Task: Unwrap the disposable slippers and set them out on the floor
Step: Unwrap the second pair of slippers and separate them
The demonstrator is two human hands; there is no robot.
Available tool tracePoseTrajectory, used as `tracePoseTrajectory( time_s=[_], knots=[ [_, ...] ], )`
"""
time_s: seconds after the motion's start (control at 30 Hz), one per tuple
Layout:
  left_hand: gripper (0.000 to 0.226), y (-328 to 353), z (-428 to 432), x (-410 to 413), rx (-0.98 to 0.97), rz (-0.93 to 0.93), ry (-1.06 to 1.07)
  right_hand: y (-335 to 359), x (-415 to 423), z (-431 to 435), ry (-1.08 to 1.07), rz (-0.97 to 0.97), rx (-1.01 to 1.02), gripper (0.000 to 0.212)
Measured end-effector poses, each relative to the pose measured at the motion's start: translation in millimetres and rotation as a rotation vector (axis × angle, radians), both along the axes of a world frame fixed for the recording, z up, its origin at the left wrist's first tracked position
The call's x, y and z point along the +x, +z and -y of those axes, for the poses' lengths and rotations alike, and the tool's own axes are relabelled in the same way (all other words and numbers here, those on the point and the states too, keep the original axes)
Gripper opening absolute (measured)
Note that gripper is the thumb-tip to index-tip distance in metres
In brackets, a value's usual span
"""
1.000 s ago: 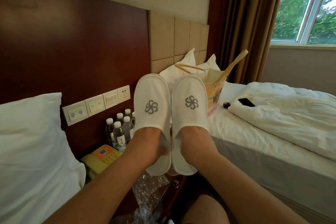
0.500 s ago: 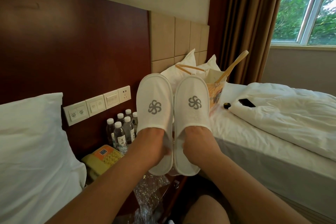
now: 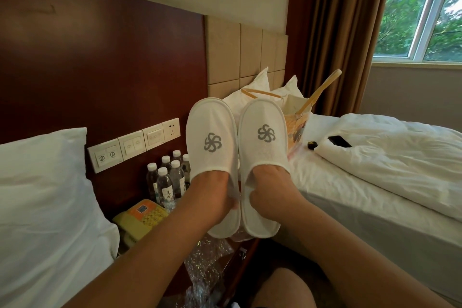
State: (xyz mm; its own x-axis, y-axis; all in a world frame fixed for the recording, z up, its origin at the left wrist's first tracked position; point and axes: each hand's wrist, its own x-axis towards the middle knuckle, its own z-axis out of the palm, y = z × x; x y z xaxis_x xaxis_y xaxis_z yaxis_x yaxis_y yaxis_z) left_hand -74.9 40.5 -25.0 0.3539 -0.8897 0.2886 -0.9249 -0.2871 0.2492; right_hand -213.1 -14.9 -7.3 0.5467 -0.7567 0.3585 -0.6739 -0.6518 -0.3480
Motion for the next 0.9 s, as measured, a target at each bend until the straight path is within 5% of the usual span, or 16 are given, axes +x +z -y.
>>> tracePoseTrajectory(
  time_s=[0.23, 0.37, 0.43, 0.47, 0.6, 0.77, 0.9],
  knots=[
    [0.019, -2, -12, -25, -0.060, -0.111, -0.101, -6, 2, -17, -0.045, 0.171, 0.142, 0.030],
    [0.029, -7, -8, -39, 0.049, -0.202, -0.101, -15, 5, -20, -0.210, 0.366, 0.243, 0.021],
    [0.036, -8, -12, -45, -0.058, -0.162, -0.209, -14, 4, -18, -0.207, 0.431, 0.185, 0.013],
    [0.043, -9, -18, -45, -0.116, -0.235, -0.285, -12, 1, -17, -0.195, 0.437, 0.125, 0.004],
    [0.038, -10, -40, -30, -0.179, -0.749, -0.522, -8, -13, -4, -0.165, 0.338, 0.025, 0.036],
    [0.011, -1, -38, 15, -0.619, -0.710, -0.084, -2, -34, 10, -0.041, 0.186, 0.014, 0.025],
    [0.041, 9, -24, 34, -0.407, -0.760, 0.058, 8, -40, 6, 0.124, 0.106, -0.053, 0.027]
  ],
)
